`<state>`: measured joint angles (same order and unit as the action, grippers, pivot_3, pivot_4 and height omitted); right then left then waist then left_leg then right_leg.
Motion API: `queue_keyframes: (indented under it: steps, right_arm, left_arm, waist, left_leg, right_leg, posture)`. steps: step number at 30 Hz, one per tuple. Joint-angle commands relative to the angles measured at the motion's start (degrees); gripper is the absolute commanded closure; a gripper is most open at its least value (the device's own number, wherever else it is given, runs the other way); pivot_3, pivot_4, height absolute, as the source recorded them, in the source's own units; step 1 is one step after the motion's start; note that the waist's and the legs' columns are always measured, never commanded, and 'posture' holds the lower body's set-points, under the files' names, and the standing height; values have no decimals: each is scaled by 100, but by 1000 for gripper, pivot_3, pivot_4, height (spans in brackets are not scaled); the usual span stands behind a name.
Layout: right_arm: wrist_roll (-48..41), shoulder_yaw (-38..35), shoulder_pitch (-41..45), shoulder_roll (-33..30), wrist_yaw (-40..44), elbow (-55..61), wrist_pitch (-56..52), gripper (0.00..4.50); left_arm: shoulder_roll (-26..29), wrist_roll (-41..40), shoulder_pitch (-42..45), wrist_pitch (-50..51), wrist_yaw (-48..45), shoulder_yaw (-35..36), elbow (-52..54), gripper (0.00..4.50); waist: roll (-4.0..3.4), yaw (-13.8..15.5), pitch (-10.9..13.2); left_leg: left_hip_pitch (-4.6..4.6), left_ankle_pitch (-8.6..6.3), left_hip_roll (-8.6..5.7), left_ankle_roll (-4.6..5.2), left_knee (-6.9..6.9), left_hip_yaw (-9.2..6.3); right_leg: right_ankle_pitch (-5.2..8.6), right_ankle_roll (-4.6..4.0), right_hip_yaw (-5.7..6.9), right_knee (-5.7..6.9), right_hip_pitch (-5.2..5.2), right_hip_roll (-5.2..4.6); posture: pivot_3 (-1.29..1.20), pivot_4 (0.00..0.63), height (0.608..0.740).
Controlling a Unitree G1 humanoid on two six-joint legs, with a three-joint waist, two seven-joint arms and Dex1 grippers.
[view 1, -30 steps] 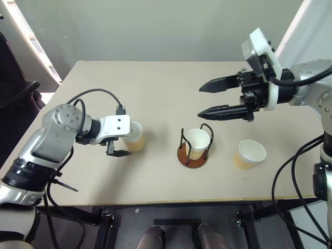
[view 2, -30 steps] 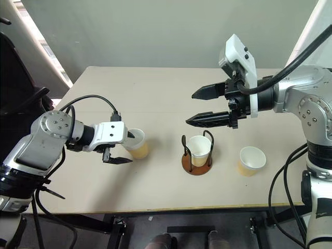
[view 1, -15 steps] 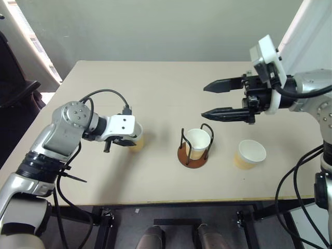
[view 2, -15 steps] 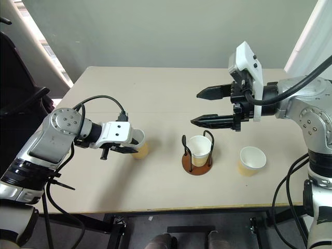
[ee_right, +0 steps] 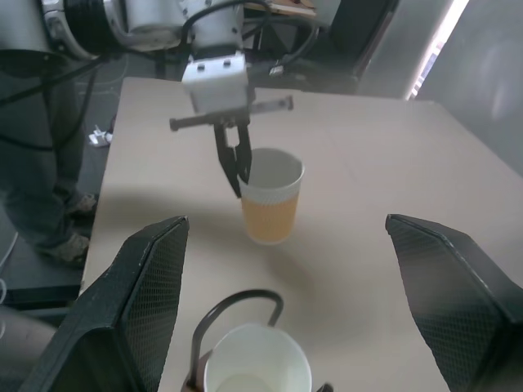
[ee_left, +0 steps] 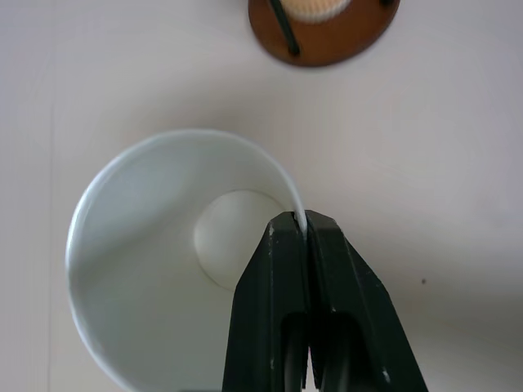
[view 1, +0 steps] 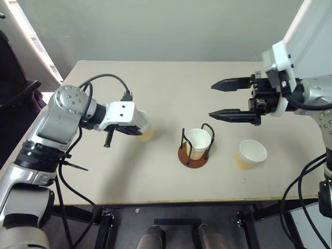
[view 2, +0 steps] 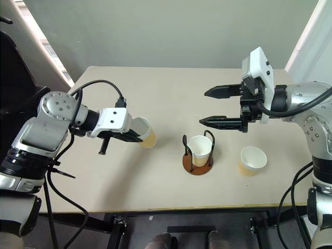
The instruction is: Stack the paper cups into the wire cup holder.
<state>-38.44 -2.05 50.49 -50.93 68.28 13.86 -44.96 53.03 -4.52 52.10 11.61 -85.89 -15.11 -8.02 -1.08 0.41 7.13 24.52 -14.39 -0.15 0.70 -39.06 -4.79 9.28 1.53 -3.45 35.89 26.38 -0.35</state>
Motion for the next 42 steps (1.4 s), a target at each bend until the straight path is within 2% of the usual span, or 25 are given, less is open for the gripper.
queue_keyframes:
  steps: [1,10,16,29,34,42]
  right_arm:
    - [-169,-399,-139,-313,378,-67,174,488]
    - [-147,-680,-862,-824,597,-110,329,488]
    - [-310,-958,-1229,-981,568,88,203,488]
    - [-661,-1377,-1424,-1090,142,528,52,488]
    - [-762,-1441,-1517,-1129,-23,638,-5,488]
    - [-843,-1472,-1581,-1197,-135,709,-19,488]
  left_arm:
    - [-61,-379,445,239,-240,288,166,4470]
    - [-900,-1467,1828,1165,-653,142,272,4470]
    - [-1265,-1884,2423,1108,-661,-273,-79,4470]
    - [-1610,-1813,2664,170,-661,-1346,-1083,4470]
    - [-1888,-1726,2706,-65,-661,-1417,-1440,4470]
    - [-2139,-1668,2677,-142,-661,-1483,-1437,4470]
  waist:
    - [0,7,0]
    - [1,19,1]
    - [1,19,1]
    - [1,38,1]
    - [1,71,1]
    - [0,106,1]
  left_leg:
    - [3,-1,-1,1,-1,0]
    - [6,-3,-1,5,-4,4]
    - [-3,-7,0,13,-5,9]
    - [-10,-8,-1,21,-13,10]
    - [6,-14,-2,32,-22,11]
    - [40,-21,-3,36,-88,13]
  right_leg:
    - [0,0,0,-2,0,-1]
    - [-9,17,-1,-7,-4,-4]
    - [-9,30,-5,-11,-15,-4]
    - [-19,61,-6,-56,-46,-3]
    - [-33,83,-6,-92,-53,-5]
    - [-31,105,-6,-96,-51,-5]
  posture:
    - [0,150,740]
    - [0,150,740]
    - [0,150,740]
    - [0,150,740]
    - [0,150,740]
    - [0,150,740]
